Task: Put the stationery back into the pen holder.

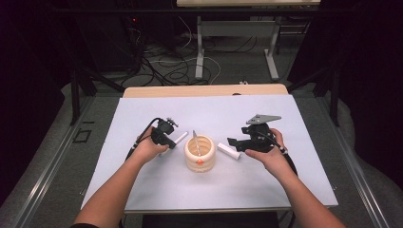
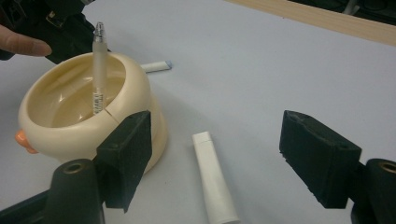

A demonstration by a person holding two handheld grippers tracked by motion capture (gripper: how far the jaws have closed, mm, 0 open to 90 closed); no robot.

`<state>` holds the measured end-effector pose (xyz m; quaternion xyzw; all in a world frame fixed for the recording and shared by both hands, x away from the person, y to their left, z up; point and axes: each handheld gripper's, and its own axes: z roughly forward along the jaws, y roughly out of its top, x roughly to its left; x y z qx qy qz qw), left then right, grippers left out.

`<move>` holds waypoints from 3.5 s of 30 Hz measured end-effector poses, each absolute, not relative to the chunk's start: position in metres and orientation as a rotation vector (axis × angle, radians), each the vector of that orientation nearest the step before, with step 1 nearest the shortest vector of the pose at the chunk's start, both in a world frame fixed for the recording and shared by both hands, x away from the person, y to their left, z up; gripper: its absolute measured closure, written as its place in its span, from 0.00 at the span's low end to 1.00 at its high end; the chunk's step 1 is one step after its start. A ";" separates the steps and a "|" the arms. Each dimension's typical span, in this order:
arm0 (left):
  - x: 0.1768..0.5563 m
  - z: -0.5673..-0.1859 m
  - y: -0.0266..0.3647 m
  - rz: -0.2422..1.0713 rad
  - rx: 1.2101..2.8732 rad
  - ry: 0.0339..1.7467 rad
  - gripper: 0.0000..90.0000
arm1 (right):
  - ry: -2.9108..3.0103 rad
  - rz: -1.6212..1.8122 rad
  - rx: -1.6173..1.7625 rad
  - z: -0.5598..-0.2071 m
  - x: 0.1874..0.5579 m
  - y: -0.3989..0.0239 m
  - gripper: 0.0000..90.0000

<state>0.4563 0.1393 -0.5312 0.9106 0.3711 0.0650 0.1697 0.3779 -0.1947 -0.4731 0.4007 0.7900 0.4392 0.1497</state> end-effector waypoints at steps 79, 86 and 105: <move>0.367 -0.421 0.131 0.247 1.775 1.202 0.87 | 2.256 1.502 1.362 -0.444 0.371 -0.174 0.43; 0.355 -0.420 0.118 0.207 1.751 1.168 0.87 | 2.243 1.524 1.396 -0.441 0.369 -0.172 0.43; 0.327 -0.435 0.092 0.140 1.717 1.114 0.87 | 2.231 1.559 1.377 -0.430 0.358 -0.174 0.65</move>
